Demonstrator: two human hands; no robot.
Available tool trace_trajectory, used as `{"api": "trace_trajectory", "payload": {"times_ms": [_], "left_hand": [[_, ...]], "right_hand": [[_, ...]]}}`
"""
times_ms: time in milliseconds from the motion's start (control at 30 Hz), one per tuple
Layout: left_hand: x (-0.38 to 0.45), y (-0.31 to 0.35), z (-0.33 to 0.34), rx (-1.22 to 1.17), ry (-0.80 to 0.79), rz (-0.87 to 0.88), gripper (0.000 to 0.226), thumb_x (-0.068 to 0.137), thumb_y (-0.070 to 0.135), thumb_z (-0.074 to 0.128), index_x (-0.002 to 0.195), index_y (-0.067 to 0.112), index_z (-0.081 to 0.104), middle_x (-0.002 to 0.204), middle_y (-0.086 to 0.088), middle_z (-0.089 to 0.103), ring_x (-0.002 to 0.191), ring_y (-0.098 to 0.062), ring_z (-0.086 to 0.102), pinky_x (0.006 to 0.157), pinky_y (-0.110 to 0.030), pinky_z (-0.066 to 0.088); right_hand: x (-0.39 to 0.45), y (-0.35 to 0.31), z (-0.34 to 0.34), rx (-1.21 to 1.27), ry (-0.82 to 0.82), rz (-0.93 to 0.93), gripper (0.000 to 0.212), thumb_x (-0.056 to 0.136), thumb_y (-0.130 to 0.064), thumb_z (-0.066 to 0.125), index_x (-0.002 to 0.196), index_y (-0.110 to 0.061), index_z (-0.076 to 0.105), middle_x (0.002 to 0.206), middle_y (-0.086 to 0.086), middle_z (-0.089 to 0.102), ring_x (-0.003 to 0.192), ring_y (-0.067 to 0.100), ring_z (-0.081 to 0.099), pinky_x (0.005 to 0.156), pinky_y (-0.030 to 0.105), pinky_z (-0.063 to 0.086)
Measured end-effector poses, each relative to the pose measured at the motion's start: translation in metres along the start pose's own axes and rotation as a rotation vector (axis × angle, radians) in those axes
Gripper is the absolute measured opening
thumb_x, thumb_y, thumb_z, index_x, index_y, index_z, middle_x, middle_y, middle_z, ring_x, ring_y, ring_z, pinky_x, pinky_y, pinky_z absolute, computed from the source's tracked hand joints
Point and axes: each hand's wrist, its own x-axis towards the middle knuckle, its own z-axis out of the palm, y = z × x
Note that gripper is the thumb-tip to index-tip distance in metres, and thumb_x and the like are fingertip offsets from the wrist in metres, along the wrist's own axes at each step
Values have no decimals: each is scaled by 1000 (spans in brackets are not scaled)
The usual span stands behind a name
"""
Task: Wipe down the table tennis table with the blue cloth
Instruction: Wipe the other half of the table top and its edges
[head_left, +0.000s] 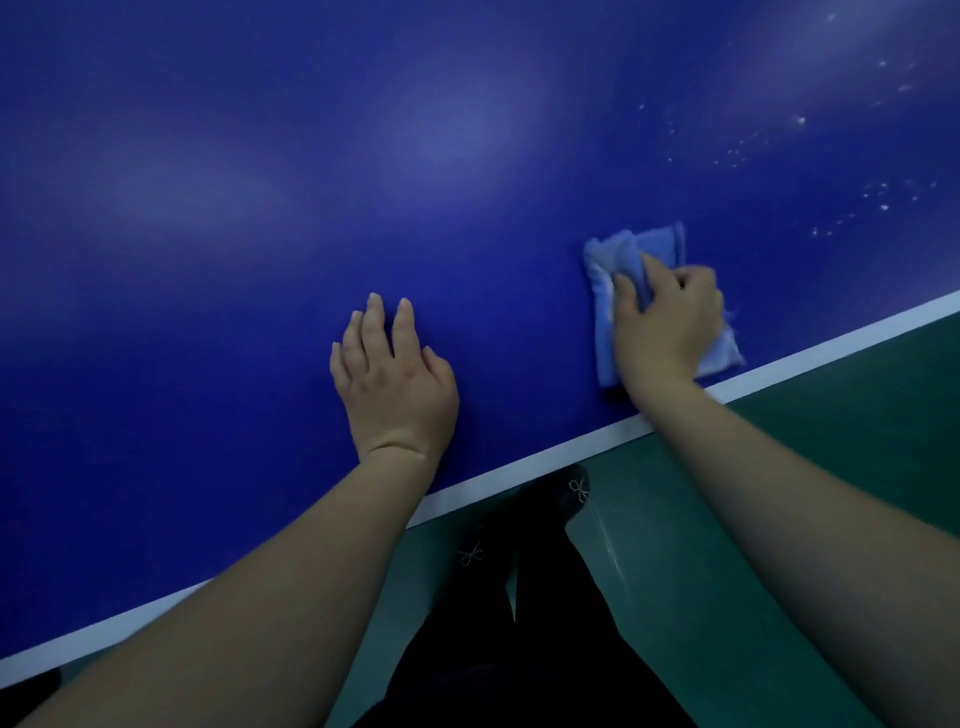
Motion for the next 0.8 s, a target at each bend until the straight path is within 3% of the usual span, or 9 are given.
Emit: {"api": "trace_trajectory", "payload": {"times_ms": [67,133,267,333,467,533,600,700,800], "left_hand": [[0,0,0,0,-5,1,54,96,30,36,149,19,31,160,-8,21,147,-27,14,120,-47,7],[0,0,-1,-8,-6,-1,55,95,29,36,149,20,32,160,-7,21,148,-27,14,120,-47,6],[0,0,-1,-19,-3,-11,55,95,30,37,149,21,31,160,-7,20,148,-26,13,120,-46,5],[0,0,-1,-15,-5,-9,56,95,31,36,150,21,31,160,-6,20,148,-26,13,120,-46,5],[1,3,-3,-24,-15,-18,54,96,30,39,149,21,33,160,-5,21,148,-25,13,121,-45,6],[0,3,-5,-41,-4,-21,51,96,27,43,146,20,39,159,-6,24,147,-26,16,121,-47,9],[0,7,-6,-53,25,-19,47,95,21,48,142,17,46,157,-8,27,145,-29,21,120,-49,13],[13,32,-5,-95,92,-59,47,93,15,51,140,14,47,157,-9,27,144,-31,22,119,-50,15],[45,73,1,-112,95,-81,49,96,19,48,144,16,42,160,-6,22,147,-28,16,121,-46,10]], "right_hand": [[-36,-4,-1,31,-14,-13,29,87,-41,63,112,-26,68,101,7,51,89,27,48,77,40,42],[-51,-17,1,60,-92,-172,31,86,-37,66,114,-25,69,98,8,53,84,26,47,72,38,40],[5,-34,9,33,-217,-484,33,89,-37,62,118,-22,68,102,14,54,89,32,49,74,39,37],[43,-17,7,-3,-176,-393,35,90,-40,59,119,-23,67,109,14,53,96,33,50,79,40,38],[42,24,-6,-4,-6,15,33,90,-42,58,114,-21,67,109,10,51,97,31,50,82,41,41],[20,21,-6,34,-39,-112,30,88,-37,63,113,-22,69,101,12,53,87,32,50,74,42,42],[29,8,2,83,-134,-385,28,87,-34,65,111,-21,71,92,13,54,79,31,50,67,41,41],[100,-19,20,99,-234,-653,30,88,-35,64,114,-21,71,96,15,56,84,33,51,72,41,41],[185,-7,32,37,-189,-508,35,90,-43,57,114,-22,69,108,15,54,96,35,51,80,40,40]]}}
